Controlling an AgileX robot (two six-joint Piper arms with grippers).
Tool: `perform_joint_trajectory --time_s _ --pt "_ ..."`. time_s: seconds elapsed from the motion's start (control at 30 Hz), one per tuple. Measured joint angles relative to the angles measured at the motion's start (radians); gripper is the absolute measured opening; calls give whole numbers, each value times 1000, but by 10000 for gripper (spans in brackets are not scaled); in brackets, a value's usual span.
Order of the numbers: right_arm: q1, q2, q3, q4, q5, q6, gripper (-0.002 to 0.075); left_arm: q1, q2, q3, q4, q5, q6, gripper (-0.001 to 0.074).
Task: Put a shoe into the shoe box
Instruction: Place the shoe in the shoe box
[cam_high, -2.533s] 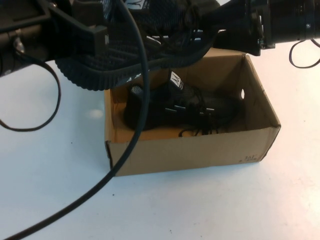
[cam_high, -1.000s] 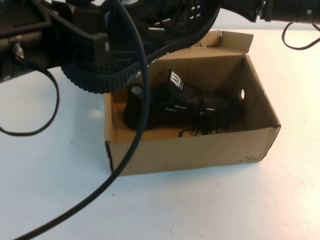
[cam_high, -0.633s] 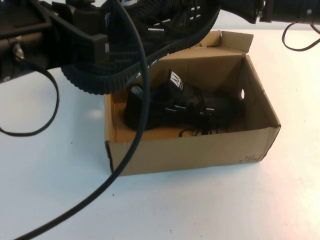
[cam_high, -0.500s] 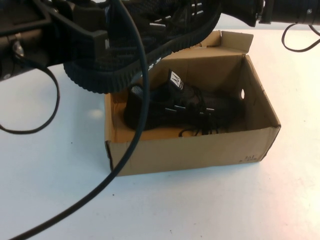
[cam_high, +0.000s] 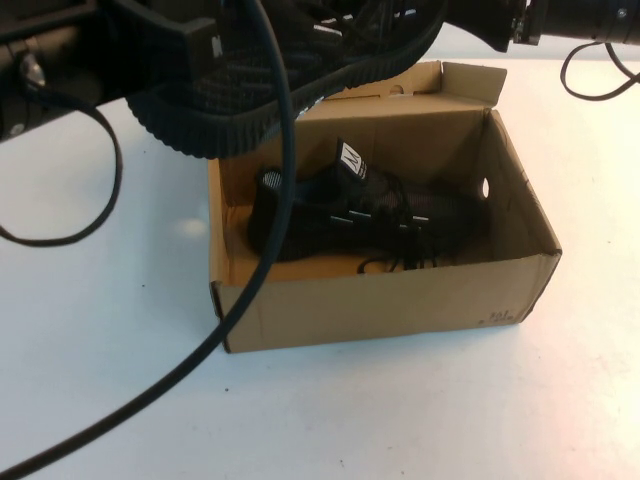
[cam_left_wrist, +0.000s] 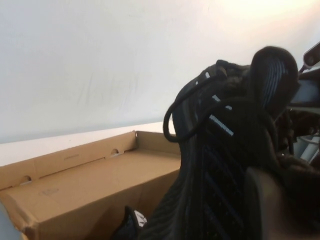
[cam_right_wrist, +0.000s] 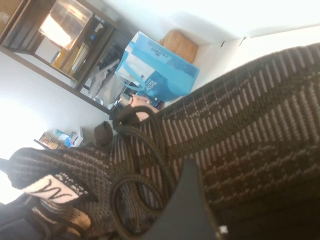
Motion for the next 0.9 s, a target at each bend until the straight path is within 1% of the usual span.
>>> perform_joint_trajectory --time_s 0.23,0.33,0.43,0.53,0.63,0.67,0.7,0.9 --pt "2 0 0 -2 7 0 520 0 0 0 -25 -9 0 18" --pt "7 0 0 -2 2 0 500 0 3 0 -25 -9 0 18" --pt "15 2 0 -2 -18 -10 449 0 10 0 -30 -9 2 18" --pt "29 15 0 -2 -30 -14 366 0 11 0 -34 -5 7 18" --pt "30 25 0 -2 -39 -14 217 0 11 0 -34 5 14 18" --pt "30 27 0 -2 -42 -18 150 0 11 0 -34 13 14 18" --pt "30 27 0 0 -43 -23 136 0 11 0 -35 21 16 18" --pt "30 28 0 2 -34 -63 139 0 11 0 -35 93 59 22"
